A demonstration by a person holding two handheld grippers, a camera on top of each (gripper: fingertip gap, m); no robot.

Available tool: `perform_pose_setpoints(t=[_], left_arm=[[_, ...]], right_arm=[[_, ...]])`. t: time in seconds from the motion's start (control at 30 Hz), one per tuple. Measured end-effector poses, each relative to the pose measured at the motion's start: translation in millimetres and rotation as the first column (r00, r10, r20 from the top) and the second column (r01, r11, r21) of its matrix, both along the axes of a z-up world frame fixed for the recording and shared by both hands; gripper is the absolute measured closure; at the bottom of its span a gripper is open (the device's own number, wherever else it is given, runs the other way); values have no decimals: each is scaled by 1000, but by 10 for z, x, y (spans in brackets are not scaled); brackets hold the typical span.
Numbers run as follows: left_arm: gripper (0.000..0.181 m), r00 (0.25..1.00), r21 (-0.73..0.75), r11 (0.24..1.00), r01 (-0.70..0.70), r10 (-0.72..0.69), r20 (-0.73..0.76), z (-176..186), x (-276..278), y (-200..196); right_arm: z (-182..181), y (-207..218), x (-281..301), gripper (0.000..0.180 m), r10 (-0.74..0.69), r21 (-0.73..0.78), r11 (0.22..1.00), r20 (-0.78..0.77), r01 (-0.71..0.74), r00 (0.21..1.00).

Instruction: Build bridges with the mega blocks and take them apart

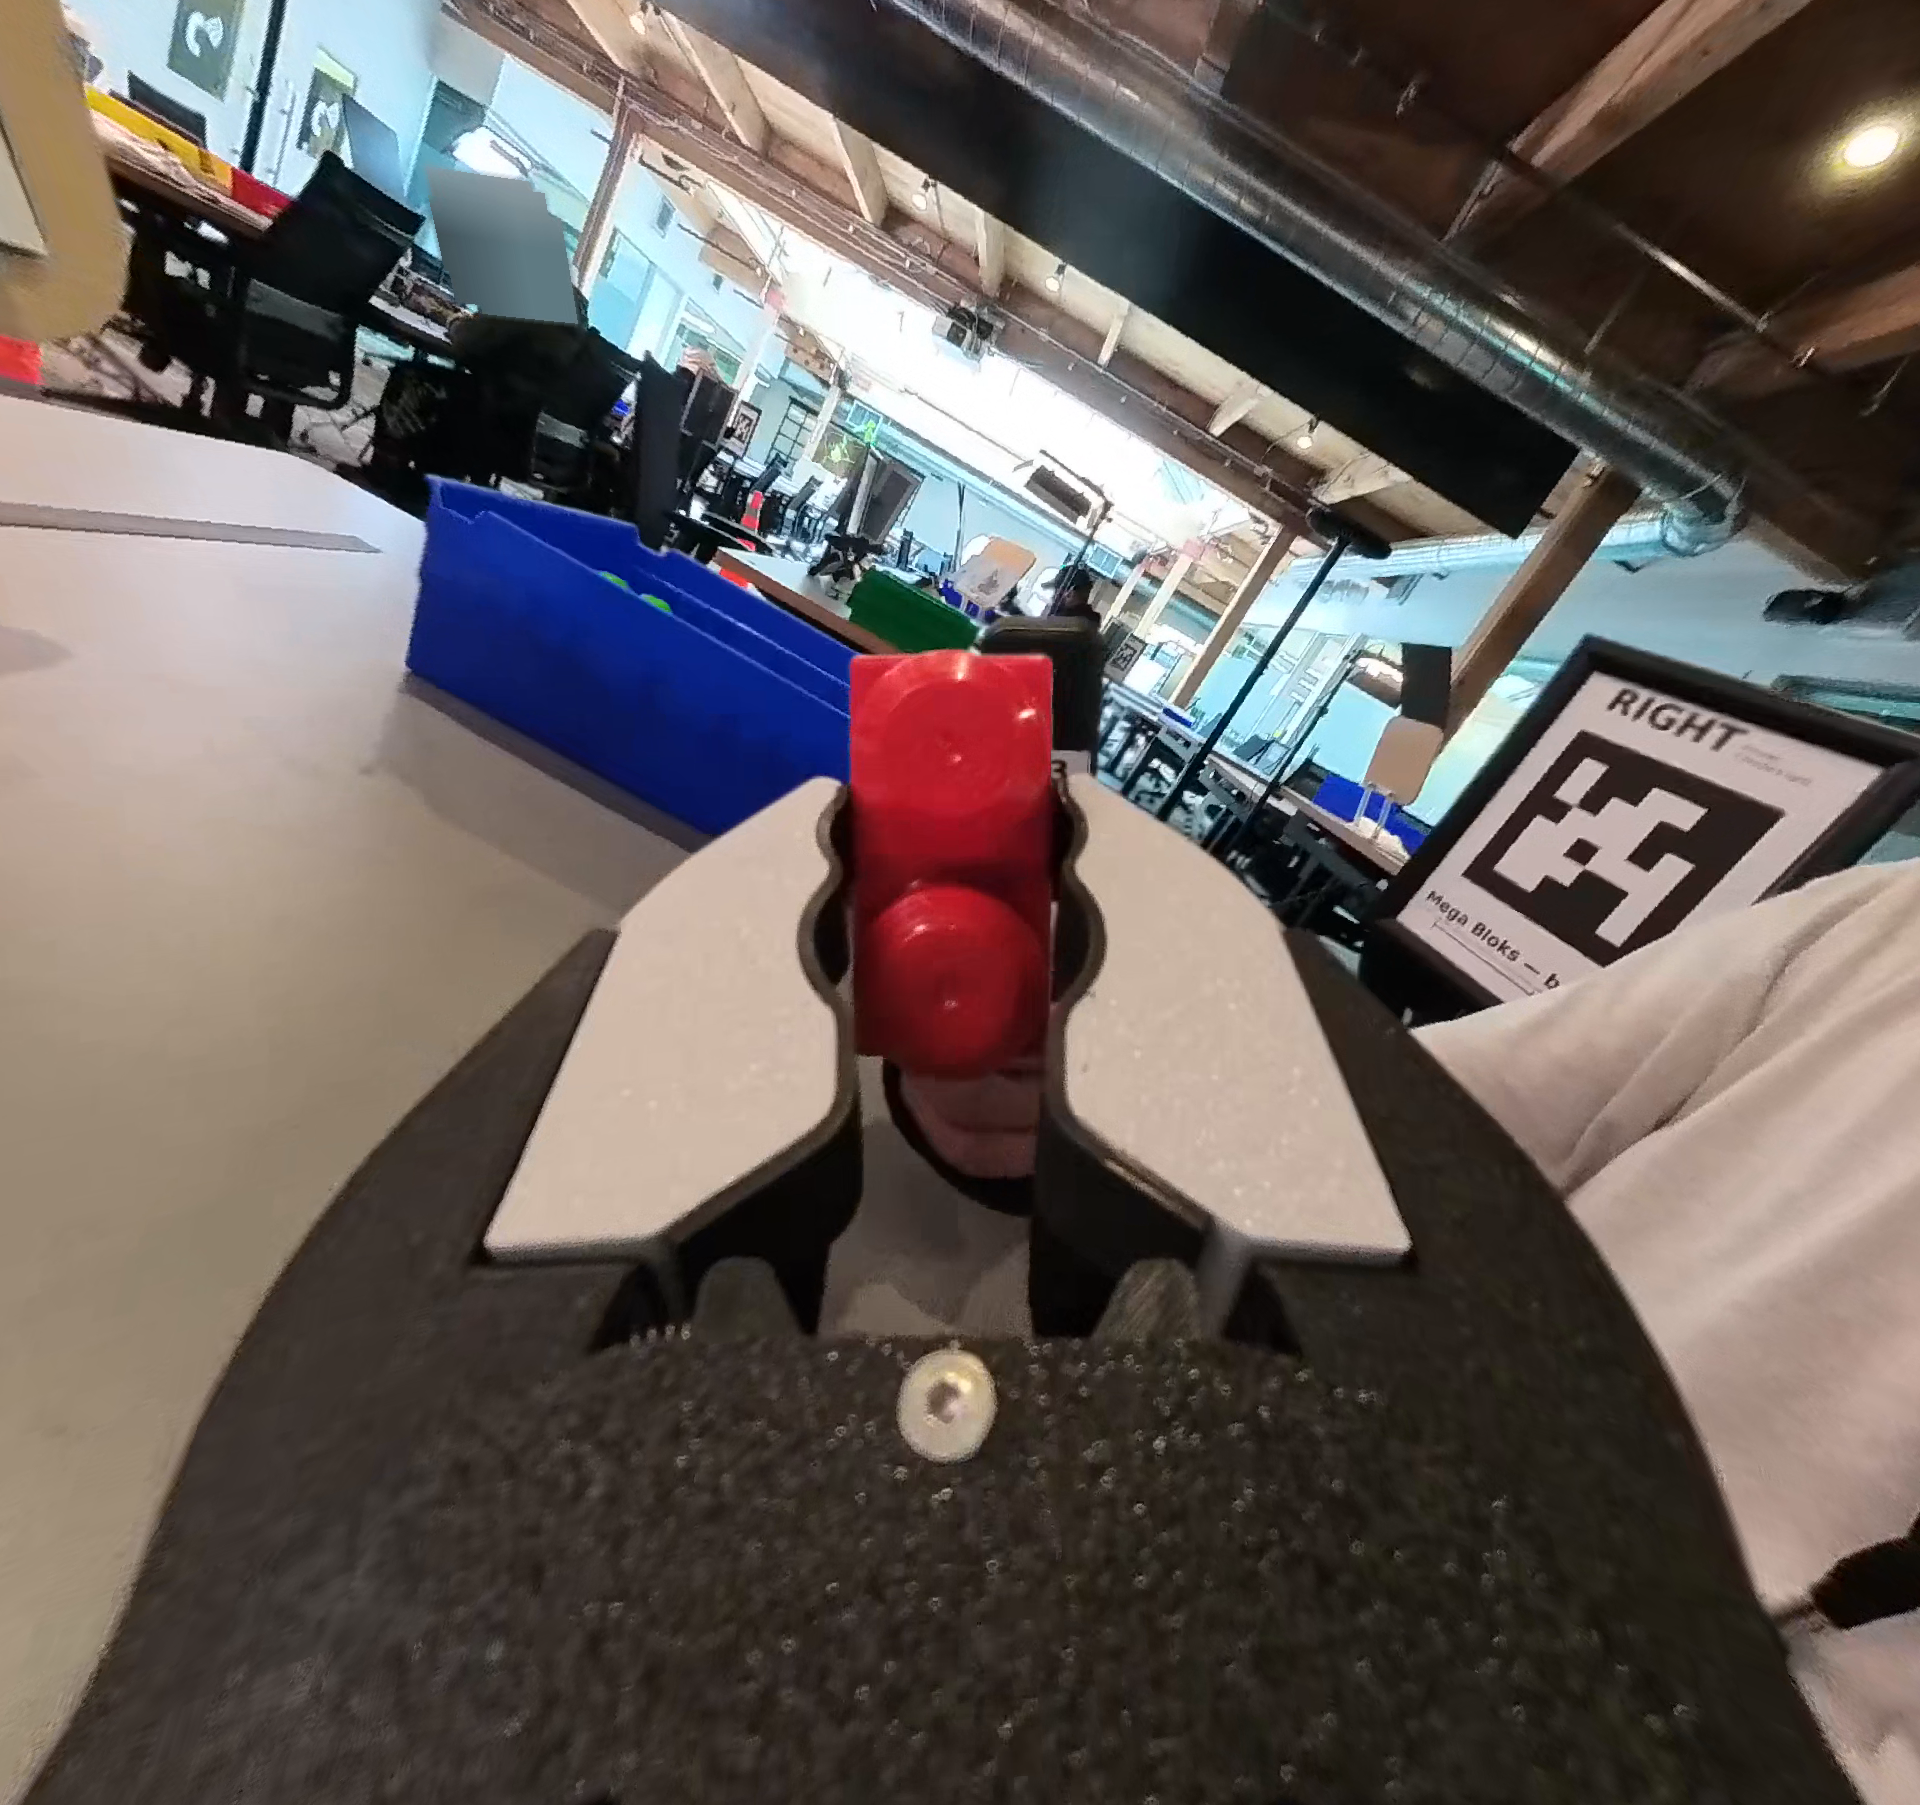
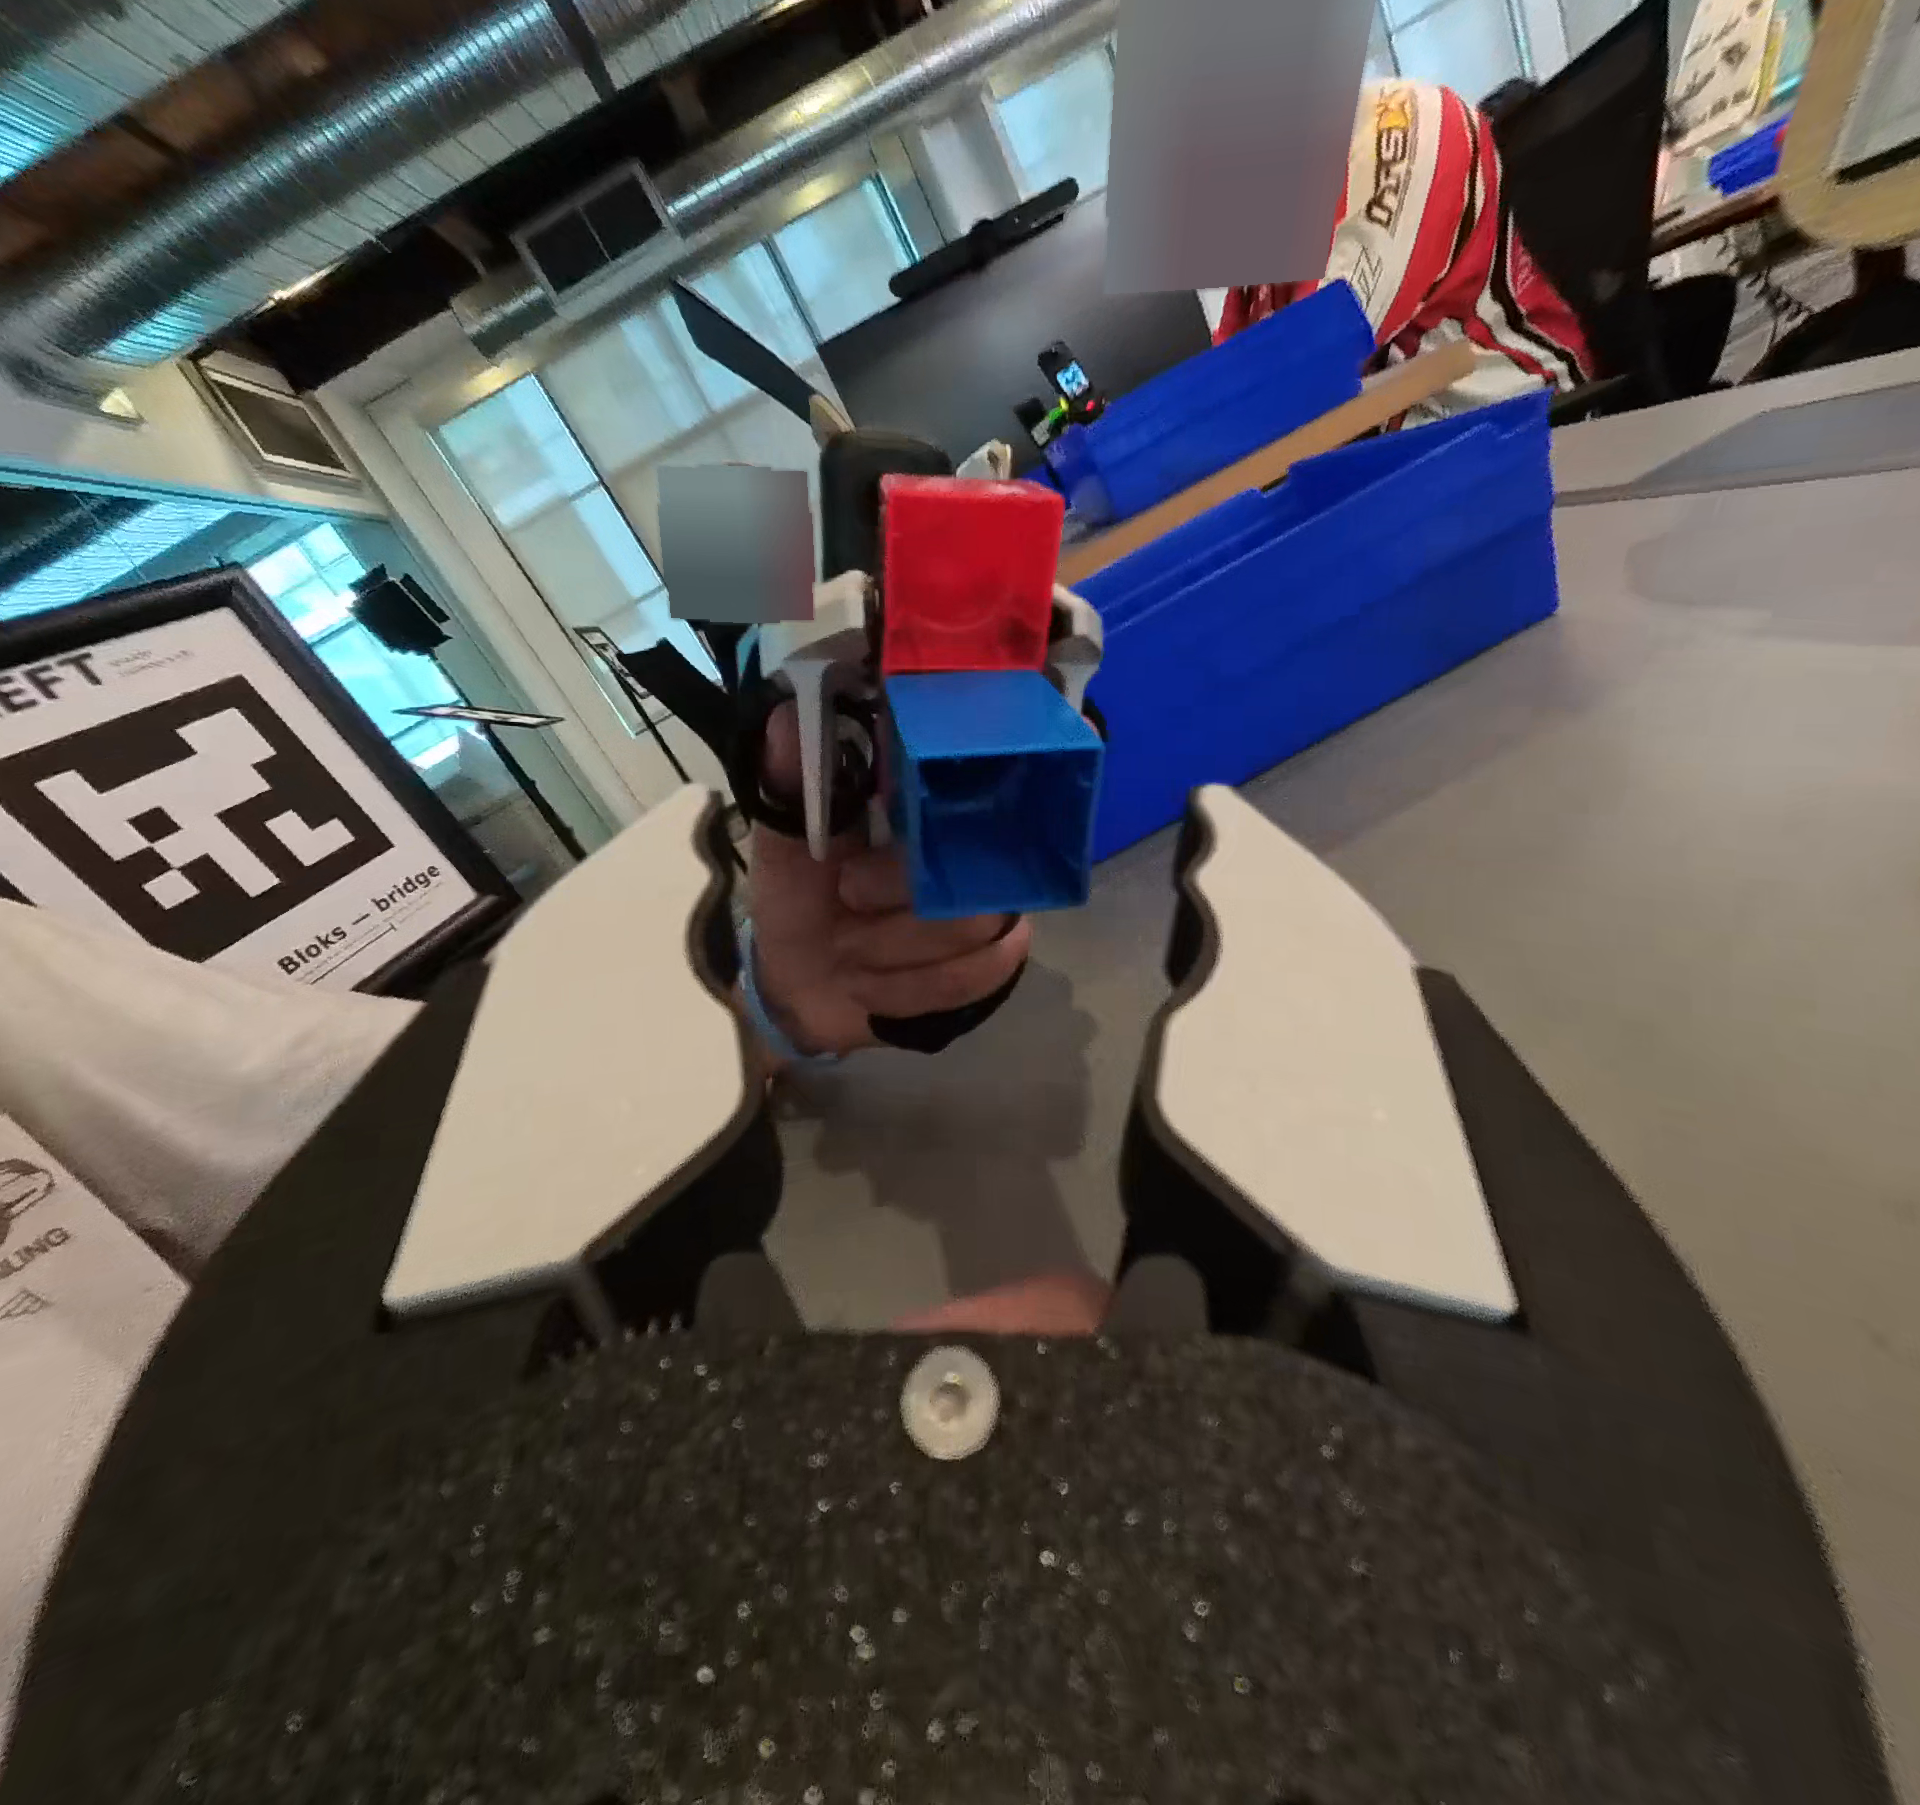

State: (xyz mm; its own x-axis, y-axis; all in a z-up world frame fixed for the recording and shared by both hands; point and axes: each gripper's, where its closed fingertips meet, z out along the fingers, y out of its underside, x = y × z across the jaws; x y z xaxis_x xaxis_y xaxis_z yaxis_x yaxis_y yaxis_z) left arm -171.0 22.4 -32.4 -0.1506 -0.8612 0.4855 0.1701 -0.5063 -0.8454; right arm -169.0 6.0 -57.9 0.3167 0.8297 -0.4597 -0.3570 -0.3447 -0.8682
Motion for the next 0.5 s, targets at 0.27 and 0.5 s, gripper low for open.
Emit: perform_pose_setpoints(t=[0.27,0.5], left_arm=[[146,998,26,998,57,-56,-20,8,40,-141],[146,995,128,990,63,-52,-89,42,-6,-242]], right_arm=[[6,-67,67,147,38,25,999,24,-38,999],[57,-153,54,147,71,69,995,28,-73,997]])
